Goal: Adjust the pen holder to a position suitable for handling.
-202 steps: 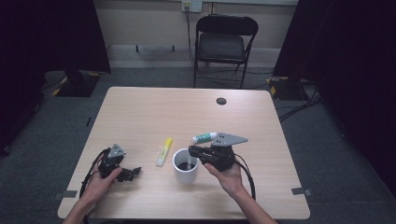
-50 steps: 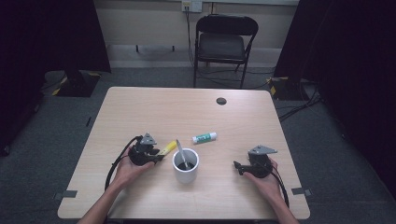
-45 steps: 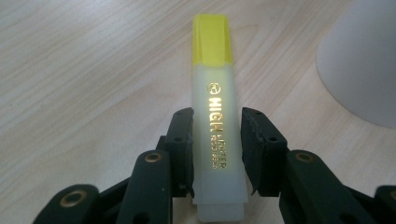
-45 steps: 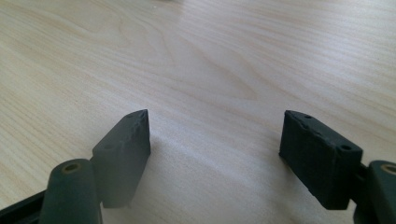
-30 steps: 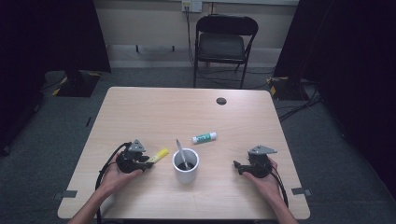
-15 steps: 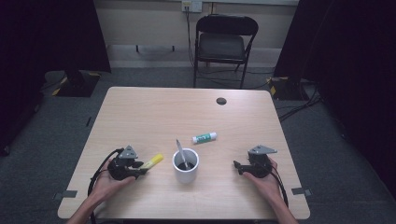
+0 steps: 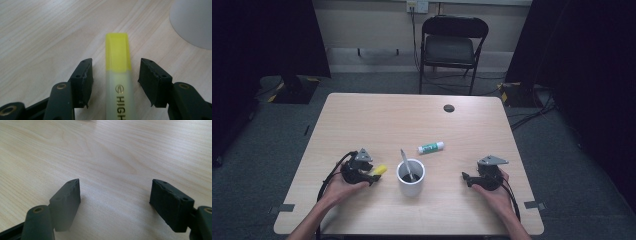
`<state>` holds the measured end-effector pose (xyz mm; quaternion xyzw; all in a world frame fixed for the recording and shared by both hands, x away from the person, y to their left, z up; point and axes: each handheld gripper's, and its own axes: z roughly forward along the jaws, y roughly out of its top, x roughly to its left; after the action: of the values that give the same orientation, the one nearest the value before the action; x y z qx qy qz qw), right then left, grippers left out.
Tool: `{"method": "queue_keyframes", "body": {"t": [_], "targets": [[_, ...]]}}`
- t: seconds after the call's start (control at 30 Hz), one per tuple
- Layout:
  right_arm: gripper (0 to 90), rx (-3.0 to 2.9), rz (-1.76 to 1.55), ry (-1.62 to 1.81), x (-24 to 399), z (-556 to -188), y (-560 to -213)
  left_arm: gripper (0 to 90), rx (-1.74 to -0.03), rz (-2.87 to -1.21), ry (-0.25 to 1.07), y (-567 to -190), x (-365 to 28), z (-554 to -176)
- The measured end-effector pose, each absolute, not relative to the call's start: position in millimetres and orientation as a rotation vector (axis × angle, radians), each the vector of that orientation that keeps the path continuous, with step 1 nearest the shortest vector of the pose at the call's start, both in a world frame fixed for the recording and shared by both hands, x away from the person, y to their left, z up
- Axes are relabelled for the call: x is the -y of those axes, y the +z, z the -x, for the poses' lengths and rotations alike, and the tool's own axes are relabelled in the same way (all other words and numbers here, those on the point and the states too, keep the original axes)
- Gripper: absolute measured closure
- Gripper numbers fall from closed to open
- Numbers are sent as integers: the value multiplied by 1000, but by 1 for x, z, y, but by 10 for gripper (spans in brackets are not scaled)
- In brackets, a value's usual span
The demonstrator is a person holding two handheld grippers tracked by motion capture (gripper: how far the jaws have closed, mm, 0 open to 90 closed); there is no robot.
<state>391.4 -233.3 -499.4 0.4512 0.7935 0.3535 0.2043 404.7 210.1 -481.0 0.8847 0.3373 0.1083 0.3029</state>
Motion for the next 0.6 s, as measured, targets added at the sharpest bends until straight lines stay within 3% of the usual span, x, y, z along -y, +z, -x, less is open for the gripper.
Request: {"method": "queue_keyframes", "body": {"t": [0.6], "targets": [[236, -2215, -1252, 988, 233, -392, -500, 517, -872, -2361, 292, -480, -188, -422]]}}
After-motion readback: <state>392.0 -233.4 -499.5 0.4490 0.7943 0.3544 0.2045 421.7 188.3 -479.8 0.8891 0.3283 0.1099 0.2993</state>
